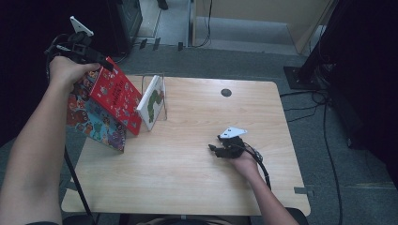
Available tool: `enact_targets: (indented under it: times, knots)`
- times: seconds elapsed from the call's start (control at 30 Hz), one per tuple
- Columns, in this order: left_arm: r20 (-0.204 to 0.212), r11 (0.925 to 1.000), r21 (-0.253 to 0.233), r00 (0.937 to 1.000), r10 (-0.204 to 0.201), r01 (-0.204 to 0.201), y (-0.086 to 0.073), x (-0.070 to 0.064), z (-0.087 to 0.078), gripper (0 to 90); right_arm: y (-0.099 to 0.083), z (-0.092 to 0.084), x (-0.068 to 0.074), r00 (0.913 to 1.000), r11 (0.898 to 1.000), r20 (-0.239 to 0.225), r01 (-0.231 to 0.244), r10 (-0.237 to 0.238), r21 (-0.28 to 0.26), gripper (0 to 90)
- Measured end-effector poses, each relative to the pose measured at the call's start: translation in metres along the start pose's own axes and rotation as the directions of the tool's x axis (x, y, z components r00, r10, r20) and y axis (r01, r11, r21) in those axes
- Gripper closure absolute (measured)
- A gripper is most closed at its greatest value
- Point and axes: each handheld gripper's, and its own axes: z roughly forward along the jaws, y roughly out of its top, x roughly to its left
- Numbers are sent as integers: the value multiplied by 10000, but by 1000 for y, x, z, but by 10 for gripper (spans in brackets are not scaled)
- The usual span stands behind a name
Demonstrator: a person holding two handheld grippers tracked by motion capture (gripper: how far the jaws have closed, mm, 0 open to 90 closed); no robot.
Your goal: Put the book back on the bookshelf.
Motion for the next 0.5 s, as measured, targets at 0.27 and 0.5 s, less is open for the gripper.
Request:
enact_targets:
  times: [0.27,0.5]
  knots:
    - [221,9999,-171,9998,0,3,-6,4,-13,462,0,0,0,10000,10000,3,-3,3,-3,418]
    - [169,9996,-233,9997,156,-152,-10,0,-16,460,0,0,0,10000,10000,2,-2,2,-4,418]
